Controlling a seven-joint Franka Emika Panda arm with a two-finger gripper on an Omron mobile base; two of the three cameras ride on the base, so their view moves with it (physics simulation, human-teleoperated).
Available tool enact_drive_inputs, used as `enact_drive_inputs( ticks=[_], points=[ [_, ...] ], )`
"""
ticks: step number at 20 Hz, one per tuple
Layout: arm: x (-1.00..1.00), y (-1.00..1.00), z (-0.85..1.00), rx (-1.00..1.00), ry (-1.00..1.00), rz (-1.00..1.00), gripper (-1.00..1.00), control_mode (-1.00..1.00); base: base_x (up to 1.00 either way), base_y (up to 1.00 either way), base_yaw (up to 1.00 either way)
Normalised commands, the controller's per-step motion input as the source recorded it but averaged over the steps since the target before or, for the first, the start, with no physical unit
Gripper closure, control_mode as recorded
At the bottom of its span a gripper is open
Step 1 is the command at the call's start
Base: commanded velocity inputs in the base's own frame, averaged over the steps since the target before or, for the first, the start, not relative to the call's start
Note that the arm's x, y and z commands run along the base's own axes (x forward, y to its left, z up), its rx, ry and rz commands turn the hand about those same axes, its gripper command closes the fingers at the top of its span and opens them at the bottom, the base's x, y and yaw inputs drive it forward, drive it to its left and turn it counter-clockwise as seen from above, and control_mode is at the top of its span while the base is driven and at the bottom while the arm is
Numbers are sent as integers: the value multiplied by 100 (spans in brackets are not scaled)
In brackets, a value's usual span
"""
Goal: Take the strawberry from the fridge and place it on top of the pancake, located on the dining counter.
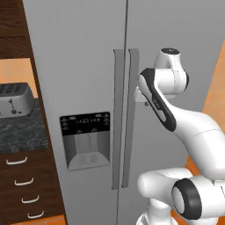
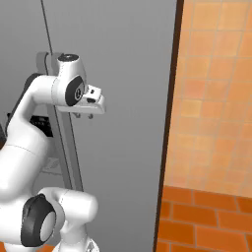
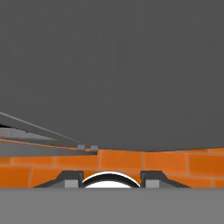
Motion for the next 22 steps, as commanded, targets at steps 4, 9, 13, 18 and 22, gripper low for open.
enact_drive_inputs(
  ticks=[4, 9, 13, 18, 22],
  points=[
    [0, 0, 0, 0, 0, 0, -100, 100, -21, 0, 0],
    [0, 0, 0, 0, 0, 0, -100, 100, -48, 0, 0],
    [0, 0, 0, 0, 0, 0, -100, 100, -60, 3, 0],
    [0, 0, 0, 0, 0, 0, -100, 100, -25, 36, 0],
    [0, 0, 0, 0, 0, 0, -100, 100, 0, 43, -2]
  ],
)
